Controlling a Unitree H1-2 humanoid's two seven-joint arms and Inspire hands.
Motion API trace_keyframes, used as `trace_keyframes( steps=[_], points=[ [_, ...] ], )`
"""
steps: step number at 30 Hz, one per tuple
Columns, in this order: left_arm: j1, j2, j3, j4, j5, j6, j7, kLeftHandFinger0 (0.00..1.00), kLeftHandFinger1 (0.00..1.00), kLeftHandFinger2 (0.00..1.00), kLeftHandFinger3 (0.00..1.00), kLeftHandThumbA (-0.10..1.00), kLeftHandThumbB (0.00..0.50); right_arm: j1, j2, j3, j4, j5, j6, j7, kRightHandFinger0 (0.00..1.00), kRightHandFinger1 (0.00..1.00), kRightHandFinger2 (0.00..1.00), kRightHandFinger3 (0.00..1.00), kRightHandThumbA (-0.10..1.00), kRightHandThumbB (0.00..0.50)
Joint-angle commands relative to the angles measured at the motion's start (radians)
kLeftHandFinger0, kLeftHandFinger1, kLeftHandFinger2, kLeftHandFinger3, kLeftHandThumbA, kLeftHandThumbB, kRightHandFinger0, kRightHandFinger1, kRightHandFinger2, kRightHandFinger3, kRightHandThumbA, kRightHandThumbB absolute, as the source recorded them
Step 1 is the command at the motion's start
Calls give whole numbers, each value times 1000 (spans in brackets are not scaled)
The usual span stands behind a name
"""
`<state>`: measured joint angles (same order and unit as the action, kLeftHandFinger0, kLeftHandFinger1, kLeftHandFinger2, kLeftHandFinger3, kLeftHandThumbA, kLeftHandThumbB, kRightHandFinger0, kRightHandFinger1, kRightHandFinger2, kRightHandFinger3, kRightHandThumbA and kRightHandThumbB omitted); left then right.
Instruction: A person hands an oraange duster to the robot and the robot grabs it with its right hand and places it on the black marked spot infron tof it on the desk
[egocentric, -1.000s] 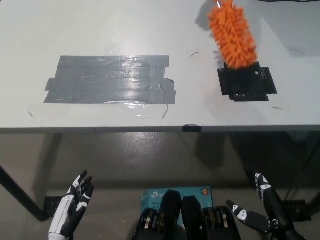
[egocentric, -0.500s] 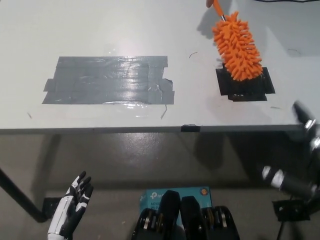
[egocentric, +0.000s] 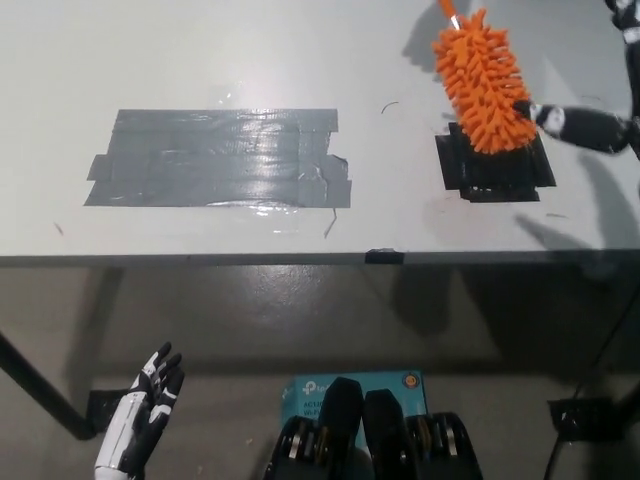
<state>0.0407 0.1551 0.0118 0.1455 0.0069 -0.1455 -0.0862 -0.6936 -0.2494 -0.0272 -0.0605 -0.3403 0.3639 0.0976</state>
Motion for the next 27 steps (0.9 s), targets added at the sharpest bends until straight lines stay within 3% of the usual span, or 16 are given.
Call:
trace_keyframes(
  steps=[1, 4, 9, 10, 13, 17, 19, 23, 27],
  points=[
    [-22, 21, 21, -56, -10, -21, 1, 1000, 1000, 1000, 1000, 813, 159, -274, -51, 25, 353, -56, 106, 11, 1000, 1000, 1000, 1000, 958, 377],
    [-22, 24, 21, -55, -5, -27, 3, 1000, 1000, 1000, 1000, 814, 154, -339, -45, 38, 468, -23, 92, -1, 1000, 1000, 1000, 1000, 895, 369],
    [-7, 19, 17, -47, -1, -44, 3, 1000, 1000, 1000, 1000, 825, 154, -438, -22, 47, 689, 3, 96, 8, 1000, 1000, 1000, 1000, 898, 385],
    [-3, 18, 17, -46, -1, -46, 3, 1000, 1000, 1000, 1000, 824, 149, -455, -22, 59, 732, -2, 93, 11, 1000, 1000, 1000, 1000, 937, 404],
    [-5, 15, 18, -50, -9, -42, 1, 1000, 1000, 1000, 1000, 818, 139, -533, -17, 81, 915, -1, 46, 6, 1000, 1000, 1000, 1000, 990, 387],
    [10, 12, 15, -62, -7, -28, -1, 1000, 1000, 1000, 1000, 811, 138, -593, 0, 73, 1083, 30, -12, -8, 1000, 1000, 1000, 1000, 942, 412],
    [15, 15, 19, -69, -11, -25, -1, 1000, 1000, 1000, 1000, 813, 150, -620, 6, 102, 1143, 11, -29, -4, 1000, 1000, 1000, 1000, 972, 404],
    [17, 12, 18, -65, -10, -36, -3, 1000, 1000, 1000, 1000, 813, 138, -661, 11, 137, 1238, 7, -71, 2, 1000, 1000, 1000, 1000, 913, 411],
    [8, 13, 17, -57, -7, -43, -4, 1000, 1000, 1000, 1000, 819, 146, -696, 18, 204, 1312, -17, -68, 30, 1000, 1000, 1000, 1000, 884, 447]
  ],
)
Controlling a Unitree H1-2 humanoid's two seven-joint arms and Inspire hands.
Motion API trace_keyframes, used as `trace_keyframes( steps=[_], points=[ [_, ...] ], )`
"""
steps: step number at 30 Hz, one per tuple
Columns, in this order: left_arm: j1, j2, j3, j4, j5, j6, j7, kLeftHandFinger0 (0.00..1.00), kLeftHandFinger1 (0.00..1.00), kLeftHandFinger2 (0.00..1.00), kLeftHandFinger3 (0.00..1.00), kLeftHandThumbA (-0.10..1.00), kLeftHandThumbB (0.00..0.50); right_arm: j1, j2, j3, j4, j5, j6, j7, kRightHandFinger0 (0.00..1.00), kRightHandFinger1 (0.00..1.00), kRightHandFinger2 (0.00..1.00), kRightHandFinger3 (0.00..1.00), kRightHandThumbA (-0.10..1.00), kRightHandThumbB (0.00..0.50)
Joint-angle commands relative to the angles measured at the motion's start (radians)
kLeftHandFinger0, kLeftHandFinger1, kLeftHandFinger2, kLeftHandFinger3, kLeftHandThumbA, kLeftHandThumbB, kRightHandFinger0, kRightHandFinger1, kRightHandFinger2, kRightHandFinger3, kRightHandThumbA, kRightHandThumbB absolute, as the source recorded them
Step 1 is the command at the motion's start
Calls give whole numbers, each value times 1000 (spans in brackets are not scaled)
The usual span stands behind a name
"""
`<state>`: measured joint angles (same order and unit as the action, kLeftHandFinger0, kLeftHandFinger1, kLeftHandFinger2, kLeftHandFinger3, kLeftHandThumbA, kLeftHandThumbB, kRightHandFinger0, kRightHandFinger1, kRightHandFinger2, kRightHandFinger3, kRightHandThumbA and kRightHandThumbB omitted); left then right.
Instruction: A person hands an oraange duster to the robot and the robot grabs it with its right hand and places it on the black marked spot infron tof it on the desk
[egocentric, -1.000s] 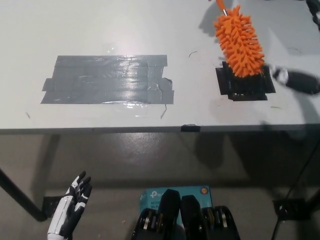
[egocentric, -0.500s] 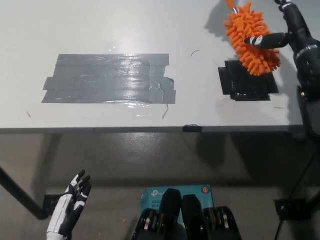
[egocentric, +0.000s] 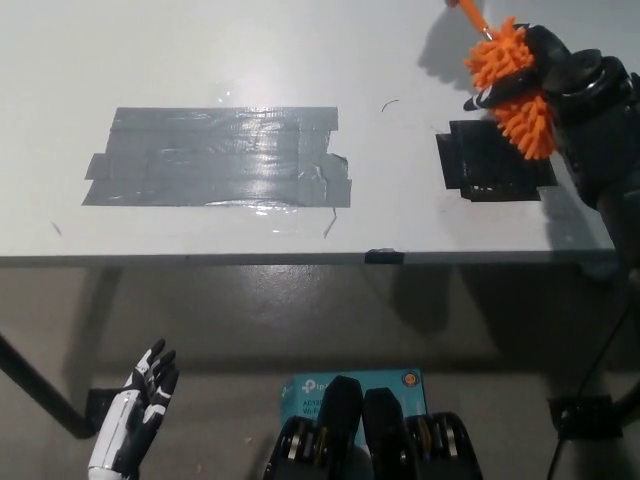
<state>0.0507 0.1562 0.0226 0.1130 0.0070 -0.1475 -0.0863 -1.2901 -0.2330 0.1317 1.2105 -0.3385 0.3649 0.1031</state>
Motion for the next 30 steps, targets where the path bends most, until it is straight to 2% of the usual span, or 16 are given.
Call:
trace_keyframes(
  steps=[1, 4, 5, 7, 8, 9, 12, 13, 17, 20, 21, 23, 26, 28, 29, 30],
  points=[
    [-3, 12, 7, -23, -8, -39, -4, 1000, 1000, 1000, 1000, 821, 148, -108, 4, 62, 64, -24, -55, 32, 1000, 1000, 1000, 1000, 755, 435],
    [-4, 11, 6, -23, -2, -41, -1, 1000, 1000, 1000, 1000, 830, 149, -121, 13, 89, 108, -26, -24, 12, 1000, 1000, 1000, 1000, 436, 371],
    [0, 12, 7, -26, 0, -43, 0, 1000, 1000, 1000, 1000, 830, 140, -118, 14, 132, 122, -60, -17, 13, 736, 820, 920, 1000, 121, 254],
    [6, 14, 7, -28, 2, -50, 1, 1000, 1000, 1000, 1000, 833, 140, -106, 16, 186, 135, -100, -17, -18, 407, 591, 699, 1000, -95, 243],
    [-1, 19, 11, -28, -1, -50, -1, 1000, 1000, 1000, 1000, 834, 139, -105, 15, 197, 140, -98, -25, -41, 251, 420, 558, 1000, -99, 220],
    [-4, 22, 12, -30, 0, -47, 0, 1000, 1000, 1000, 1000, 842, 143, -101, 15, 208, 142, -104, -29, -64, 231, 423, 592, 1000, -100, 204],
    [7, 23, 13, -43, 1, -36, -2, 1000, 1000, 1000, 1000, 847, 143, -87, 10, 236, 138, -111, -44, -91, 327, 538, 656, 1000, -100, 156],
    [8, 24, 13, -41, 5, -36, -2, 1000, 1000, 1000, 1000, 849, 131, -81, 3, 245, 127, -113, -58, -108, 493, 639, 710, 1000, -100, 160],
    [1, 25, 18, -34, -5, -41, -5, 1000, 1000, 1000, 1000, 849, 137, -71, -14, 230, 65, -91, -100, -141, 64, 203, 323, 1000, -100, 190],
    [3, 23, 19, -37, -6, -38, -5, 1000, 1000, 1000, 1000, 850, 135, -57, -22, 225, 21, -94, -127, -175, 83, 208, 310, 1000, -100, 208],
    [1, 22, 20, -36, -9, -36, -5, 1000, 1000, 1000, 1000, 849, 134, -45, -30, 226, -29, -105, -133, -192, 209, 337, 397, 966, -100, 211],
    [2, 24, 24, -36, -10, -39, -5, 1000, 1000, 1000, 1000, 847, 131, -32, -41, 207, -141, -102, -73, -180, 48, 184, 251, 718, -100, 185],
    [-6, 30, 28, -38, -9, -36, -6, 1000, 1000, 1000, 1000, 853, 139, 9, -73, 179, -368, -114, 10, -148, 63, 227, 333, 889, -100, 246],
    [-9, 31, 29, -37, -9, -34, -6, 1000, 1000, 1000, 1000, 853, 142, 24, -89, 177, -448, -125, 30, -130, 86, 241, 327, 854, -100, 248],
    [-10, 30, 30, -40, -10, -30, -6, 1000, 1000, 1000, 1000, 851, 137, 30, -94, 172, -481, -126, 37, -127, 89, 240, 314, 723, -100, 226],
    [-8, 31, 29, -47, -10, -21, -8, 1000, 1000, 1000, 1000, 848, 130, 54, -109, 137, -598, -106, 36, -118, 4, 151, 238, 414, -100, 207]
  ],
)
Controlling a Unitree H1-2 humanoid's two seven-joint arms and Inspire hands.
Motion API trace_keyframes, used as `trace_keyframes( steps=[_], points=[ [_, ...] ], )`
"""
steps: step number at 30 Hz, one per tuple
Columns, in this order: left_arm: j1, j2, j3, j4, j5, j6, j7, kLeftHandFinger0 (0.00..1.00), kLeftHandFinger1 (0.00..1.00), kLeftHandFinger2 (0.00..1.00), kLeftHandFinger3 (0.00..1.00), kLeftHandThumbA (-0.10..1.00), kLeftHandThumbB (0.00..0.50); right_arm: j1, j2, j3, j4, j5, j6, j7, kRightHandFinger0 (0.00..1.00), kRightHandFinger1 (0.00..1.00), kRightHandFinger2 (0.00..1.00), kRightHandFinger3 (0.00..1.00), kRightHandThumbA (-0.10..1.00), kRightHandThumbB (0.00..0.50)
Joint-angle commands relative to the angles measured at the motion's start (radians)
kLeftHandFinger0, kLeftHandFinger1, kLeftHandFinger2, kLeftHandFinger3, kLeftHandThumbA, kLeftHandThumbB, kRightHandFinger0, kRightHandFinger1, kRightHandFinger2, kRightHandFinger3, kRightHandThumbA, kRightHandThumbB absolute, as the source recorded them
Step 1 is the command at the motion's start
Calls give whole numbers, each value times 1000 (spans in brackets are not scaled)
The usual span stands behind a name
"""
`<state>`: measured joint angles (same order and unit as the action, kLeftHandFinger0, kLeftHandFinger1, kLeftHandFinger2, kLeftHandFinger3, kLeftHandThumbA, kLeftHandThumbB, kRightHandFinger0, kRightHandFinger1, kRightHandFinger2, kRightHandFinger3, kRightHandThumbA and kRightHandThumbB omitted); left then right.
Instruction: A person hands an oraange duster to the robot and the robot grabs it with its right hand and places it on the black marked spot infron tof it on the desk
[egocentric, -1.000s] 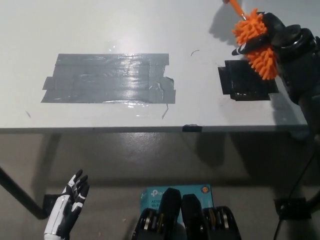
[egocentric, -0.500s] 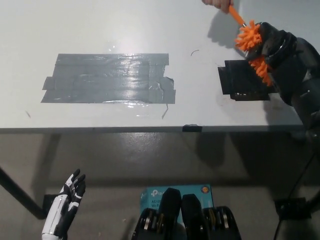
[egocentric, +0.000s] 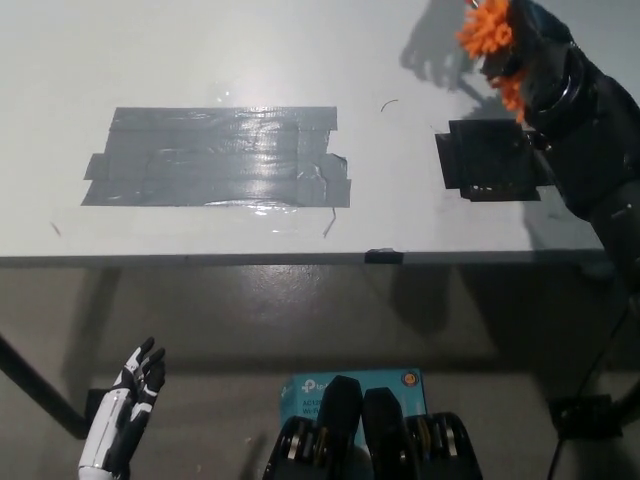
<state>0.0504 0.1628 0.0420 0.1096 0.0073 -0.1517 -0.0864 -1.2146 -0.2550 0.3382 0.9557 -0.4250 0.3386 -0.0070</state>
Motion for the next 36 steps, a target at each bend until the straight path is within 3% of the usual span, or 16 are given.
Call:
trace_keyframes(
  steps=[1, 2, 3, 9, 13, 18, 20, 21, 22, 25, 26, 28, 31, 34, 35, 36],
  points=[
    [-8, 25, 10, -43, -9, -19, -8, 1000, 1000, 1000, 1000, 847, 130, -10, -91, -89, -403, -11, 72, -7, 1, 142, 234, 397, -100, 204],
    [-8, 25, 10, -39, -8, -23, -7, 1000, 1000, 1000, 1000, 847, 135, -5, -90, -97, -429, -11, 84, -8, 0, 128, 242, 419, -100, 200],
    [-8, 24, 10, -33, -9, -29, -7, 1000, 1000, 1000, 1000, 847, 135, 1, -89, -108, -476, -11, 110, -3, 0, 126, 299, 627, -100, 196],
    [-16, 23, 16, -25, -20, -26, -10, 1000, 1000, 1000, 1000, 835, 132, -1, -85, -123, -524, -18, 131, 32, 60, 198, 423, 544, -100, 205],
    [-19, 23, 15, -29, -18, -28, -12, 1000, 1000, 1000, 1000, 841, 133, 8, -95, -99, -453, -24, 57, 23, 0, 129, 358, 288, -100, 231],
    [-33, 24, 18, -31, -18, -23, -10, 1000, 1000, 1000, 1000, 837, 132, 7, -83, -84, -361, -31, 55, 16, 32, 194, 691, 676, -100, 274],
    [-33, 25, 17, -37, -15, -15, -10, 1000, 1000, 1000, 1000, 823, 125, 9, -76, -73, -294, -39, 46, 6, 82, 193, 598, 782, -100, 239],
    [-32, 24, 16, -43, -14, -10, -9, 1000, 1000, 1000, 1000, 818, 125, 16, -74, -71, -267, -39, 26, -2, 26, 166, 491, 599, -100, 232],
    [-33, 24, 15, -40, -10, -17, -8, 1000, 1000, 1000, 1000, 809, 119, 26, -67, -87, -230, -14, 5, -4, 2, 167, 491, 777, -100, 208],
    [-38, 27, 15, -35, -9, -26, -9, 1000, 1000, 1000, 1000, 807, 125, 27, -55, -107, -164, 12, -12, -13, 0, 171, 618, 979, -100, 205],
    [-40, 28, 17, -35, -8, -24, -7, 1000, 1000, 1000, 1000, 806, 129, 24, -48, -105, -130, 10, -14, -16, 14, 214, 666, 878, -100, 218],
    [-46, 31, 18, -34, -5, -23, -4, 1000, 1000, 1000, 1000, 804, 136, 22, -39, -98, -71, 3, -42, -34, 205, 462, 823, 374, -100, 248],
    [-49, 31, 19, -34, -15, -18, -10, 1000, 1000, 1000, 1000, 784, 128, 33, -26, -92, -11, 2, -79, -47, 312, 458, 637, 389, -100, 272],
    [-50, 33, 17, -28, -10, -27, -8, 1000, 1000, 1000, 1000, 768, 108, 46, -11, -96, 13, 10, -92, -45, 192, 358, 520, 496, -100, 293],
    [-49, 34, 19, -31, -12, -24, -8, 1000, 1000, 1000, 1000, 754, 103, 42, -7, -89, 25, 5, -91, -37, 284, 451, 594, 586, -100, 284],
    [-49, 34, 19, -32, -11, -23, -8, 998, 1000, 1000, 1000, 749, 97, 42, -2, -79, 36, -1, -86, -25, 621, 818, 821, 489, -100, 266]
  ],
)
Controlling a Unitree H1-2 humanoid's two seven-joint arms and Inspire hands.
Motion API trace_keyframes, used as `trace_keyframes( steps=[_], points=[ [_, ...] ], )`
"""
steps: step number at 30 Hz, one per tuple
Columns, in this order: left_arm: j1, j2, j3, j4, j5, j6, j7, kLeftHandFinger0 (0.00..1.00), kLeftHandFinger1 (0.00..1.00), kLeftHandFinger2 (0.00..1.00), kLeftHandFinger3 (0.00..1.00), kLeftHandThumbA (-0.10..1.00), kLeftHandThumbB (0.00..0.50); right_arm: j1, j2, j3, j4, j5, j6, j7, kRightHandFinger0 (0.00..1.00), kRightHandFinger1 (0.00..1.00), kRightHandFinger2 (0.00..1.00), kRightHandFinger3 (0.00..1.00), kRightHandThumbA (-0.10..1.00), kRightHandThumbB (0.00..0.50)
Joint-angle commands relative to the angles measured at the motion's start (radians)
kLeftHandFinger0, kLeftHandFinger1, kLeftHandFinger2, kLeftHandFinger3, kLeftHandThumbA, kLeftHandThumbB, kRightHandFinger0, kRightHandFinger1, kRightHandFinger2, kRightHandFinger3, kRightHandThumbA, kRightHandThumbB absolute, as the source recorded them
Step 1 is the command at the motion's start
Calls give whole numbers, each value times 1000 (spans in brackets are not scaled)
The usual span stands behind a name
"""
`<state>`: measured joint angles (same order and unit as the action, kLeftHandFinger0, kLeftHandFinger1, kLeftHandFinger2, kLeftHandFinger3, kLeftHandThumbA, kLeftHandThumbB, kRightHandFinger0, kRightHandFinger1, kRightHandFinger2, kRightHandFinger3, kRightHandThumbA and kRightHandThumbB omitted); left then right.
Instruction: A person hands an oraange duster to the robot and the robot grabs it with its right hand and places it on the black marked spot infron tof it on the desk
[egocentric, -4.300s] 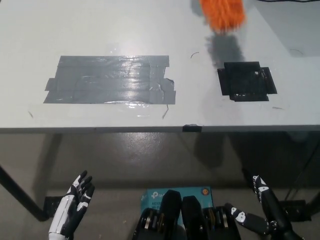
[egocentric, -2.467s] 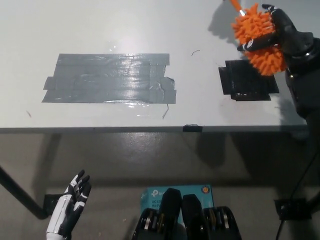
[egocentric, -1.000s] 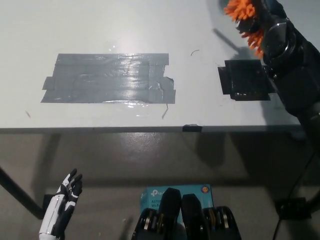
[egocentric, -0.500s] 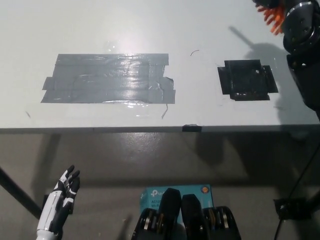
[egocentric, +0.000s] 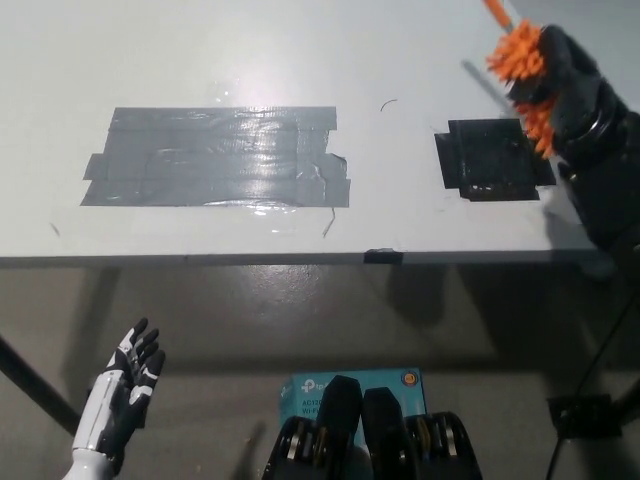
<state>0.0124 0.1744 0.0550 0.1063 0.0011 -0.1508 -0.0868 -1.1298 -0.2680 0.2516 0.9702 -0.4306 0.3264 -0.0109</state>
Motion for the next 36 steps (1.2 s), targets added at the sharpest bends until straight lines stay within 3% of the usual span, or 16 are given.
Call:
trace_keyframes(
  steps=[1, 2, 3, 4, 5, 6, 7, 10, 12, 13, 18, 24, 28, 30, 33, 36],
  points=[
    [-11, 23, 6, -27, -4, -25, -7, 996, 1000, 1000, 1000, 746, 96, -38, 16, 16, 25, 2, -71, -3, 825, 935, 866, 385, -100, 256],
    [-11, 24, 5, -26, -3, -25, -8, 995, 1000, 1000, 1000, 745, 97, -33, 19, 17, 22, 9, -71, 22, 556, 632, 711, 639, 33, 264],
    [-11, 25, 4, -26, -2, -24, -9, 987, 1000, 1000, 1000, 741, 94, -32, 19, 19, 15, 21, -58, 70, 430, 557, 780, 980, 197, 285],
    [-11, 25, 3, -26, 0, -25, -9, 984, 1000, 1000, 1000, 740, 93, -34, 18, 22, 12, 29, -44, 107, 396, 532, 771, 1000, 259, 289],
    [-10, 26, 2, -32, -1, -15, -11, 983, 1000, 1000, 1000, 740, 94, -34, 20, 26, 1, 35, -22, 143, 527, 701, 965, 1000, 343, 337],
    [-9, 26, 1, -34, -4, -10, -13, 978, 1000, 1000, 1000, 733, 97, -29, 22, 30, -19, 35, -5, 161, 845, 1000, 1000, 1000, 370, 344],
    [-10, 27, 3, -39, -8, -5, -14, 976, 1000, 1000, 1000, 731, 97, -28, 25, 30, -28, 36, -2, 165, 1000, 1000, 1000, 1000, 392, 359],
    [-13, 29, 5, -41, -12, 0, -15, 955, 1000, 1000, 1000, 718, 97, -14, 36, 13, -67, 60, 9, 187, 1000, 1000, 1000, 1000, 440, 337],
    [-13, 30, 4, -41, -10, 2, -15, 949, 1000, 1000, 1000, 715, 98, -8, 34, 15, -83, 59, 9, 196, 907, 1000, 1000, 1000, 475, 340],
    [-18, 33, 4, -40, -9, 3, -16, 942, 1000, 1000, 1000, 709, 97, -10, 32, 26, -90, 45, 9, 191, 1000, 1000, 1000, 1000, 583, 344],
    [-33, 36, 6, -44, -22, 9, -20, 941, 1000, 1000, 1000, 689, 95, -16, 33, 36, -103, 12, -9, 124, 1000, 1000, 1000, 1000, 736, 253],
    [-38, 39, 7, -49, -36, 20, -22, 942, 1000, 1000, 1000, 657, 86, -28, 26, 11, -105, 13, -24, 56, 1000, 1000, 1000, 1000, 734, 279],
    [-46, 40, 6, -46, -33, 12, -18, 943, 1000, 1000, 1000, 656, 86, -30, 6, -16, -156, -10, -35, -51, 1000, 1000, 1000, 1000, 827, 335],
    [-50, 43, 6, -45, -29, 9, -17, 942, 1000, 1000, 1000, 659, 84, -30, 0, -24, -179, -15, -41, -72, 1000, 1000, 1000, 1000, 837, 339],
    [-70, 42, 6, -40, -32, 15, -16, 943, 1000, 1000, 1000, 667, 96, -2, -31, -89, -373, 4, -31, -76, 1000, 1000, 1000, 1000, 789, 289],
    [-112, 34, -1, -27, -29, 27, -14, 954, 1000, 1000, 1000, 683, 99, 21, -76, -127, -572, -9, -36, -69, 1000, 1000, 1000, 1000, 861, 304]
  ],
)
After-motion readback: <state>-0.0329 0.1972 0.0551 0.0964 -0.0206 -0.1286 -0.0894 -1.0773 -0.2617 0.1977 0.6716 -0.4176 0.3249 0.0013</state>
